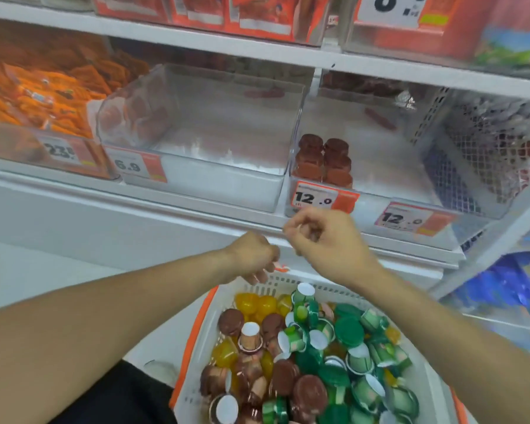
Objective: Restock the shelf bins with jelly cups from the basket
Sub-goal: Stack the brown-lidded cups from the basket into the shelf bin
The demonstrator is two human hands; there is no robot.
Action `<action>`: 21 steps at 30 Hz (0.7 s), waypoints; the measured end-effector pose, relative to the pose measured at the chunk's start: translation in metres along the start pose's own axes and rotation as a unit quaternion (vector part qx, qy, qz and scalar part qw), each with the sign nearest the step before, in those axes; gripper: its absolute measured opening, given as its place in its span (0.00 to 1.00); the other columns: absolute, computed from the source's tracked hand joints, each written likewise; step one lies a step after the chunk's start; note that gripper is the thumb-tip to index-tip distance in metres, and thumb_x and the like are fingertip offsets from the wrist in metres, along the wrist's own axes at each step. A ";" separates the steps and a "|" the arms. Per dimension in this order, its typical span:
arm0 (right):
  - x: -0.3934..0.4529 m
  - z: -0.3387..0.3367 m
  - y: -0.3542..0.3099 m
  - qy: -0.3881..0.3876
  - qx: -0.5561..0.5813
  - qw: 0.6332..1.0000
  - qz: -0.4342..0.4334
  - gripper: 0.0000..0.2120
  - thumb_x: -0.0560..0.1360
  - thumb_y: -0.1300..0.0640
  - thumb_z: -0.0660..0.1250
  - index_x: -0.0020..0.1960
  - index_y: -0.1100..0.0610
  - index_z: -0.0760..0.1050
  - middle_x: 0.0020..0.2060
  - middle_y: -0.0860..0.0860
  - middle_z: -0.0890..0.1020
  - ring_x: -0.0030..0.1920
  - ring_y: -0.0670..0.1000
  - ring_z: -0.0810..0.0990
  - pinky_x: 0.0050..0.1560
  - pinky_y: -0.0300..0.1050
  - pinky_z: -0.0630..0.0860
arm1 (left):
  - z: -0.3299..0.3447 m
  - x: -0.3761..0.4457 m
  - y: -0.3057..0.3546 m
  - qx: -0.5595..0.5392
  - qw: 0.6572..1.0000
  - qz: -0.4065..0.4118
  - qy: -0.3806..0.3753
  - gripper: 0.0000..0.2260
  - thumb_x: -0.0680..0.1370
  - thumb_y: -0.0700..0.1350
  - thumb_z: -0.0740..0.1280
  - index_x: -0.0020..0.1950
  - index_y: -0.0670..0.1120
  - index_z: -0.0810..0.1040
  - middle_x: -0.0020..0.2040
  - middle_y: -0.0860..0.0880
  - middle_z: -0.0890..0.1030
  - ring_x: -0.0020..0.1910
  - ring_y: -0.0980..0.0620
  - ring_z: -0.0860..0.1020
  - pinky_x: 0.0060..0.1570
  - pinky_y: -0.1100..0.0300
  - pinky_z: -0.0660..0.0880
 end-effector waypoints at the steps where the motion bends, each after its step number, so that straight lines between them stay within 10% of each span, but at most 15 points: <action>1: -0.011 0.029 0.018 -0.048 -0.029 0.998 0.015 0.04 0.77 0.57 0.69 0.43 0.53 0.81 0.31 0.51 0.81 0.31 0.47 0.77 0.35 0.43 0.74 | 0.009 0.000 -0.008 0.082 0.996 -0.004 -0.028 0.10 0.80 0.41 0.61 0.56 0.36 0.77 0.47 0.40 0.83 0.32 0.47 0.79 0.30 0.61 0.74; 6: -0.071 0.125 0.113 -0.275 -0.146 0.943 0.121 0.13 0.77 0.56 0.65 0.48 0.66 0.80 0.43 0.63 0.82 0.45 0.62 0.80 0.43 0.54 0.75 | 0.040 0.012 -0.056 0.517 0.851 0.017 -0.094 0.12 0.79 0.44 0.63 0.58 0.41 0.79 0.56 0.42 0.81 0.54 0.43 0.80 0.45 0.55 0.74; 10: -0.092 0.147 0.126 -0.305 -0.277 0.910 0.034 0.13 0.76 0.55 0.66 0.55 0.61 0.79 0.53 0.59 0.80 0.56 0.59 0.76 0.56 0.52 0.74 | 0.067 0.035 -0.099 0.509 0.860 0.023 -0.037 0.15 0.76 0.41 0.67 0.63 0.43 0.73 0.63 0.42 0.76 0.60 0.41 0.77 0.55 0.50 0.75; 15: -0.100 0.168 0.144 -0.282 -0.365 0.885 -0.057 0.24 0.75 0.49 0.64 0.69 0.54 0.69 0.69 0.55 0.68 0.74 0.61 0.58 0.75 0.59 0.57 | 0.094 0.044 -0.178 0.609 0.793 -0.019 -0.015 0.30 0.80 0.46 0.63 0.80 0.46 0.53 0.79 0.36 0.49 0.78 0.36 0.50 0.76 0.42 0.51; 21: -0.097 0.189 0.153 -0.337 -0.481 0.804 -0.091 0.22 0.77 0.46 0.61 0.68 0.56 0.70 0.62 0.55 0.76 0.65 0.59 0.70 0.73 0.61 0.49 | 0.084 0.054 -0.172 0.610 0.792 0.018 0.016 0.25 0.76 0.41 0.68 0.72 0.47 0.65 0.74 0.37 0.61 0.73 0.37 0.62 0.75 0.44 0.57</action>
Point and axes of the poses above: each hand's wrist, its own x-axis towards the middle knuckle, its own z-axis out of the palm, y = z × x, the point moved 10 cm from there along x, towards the middle knuckle
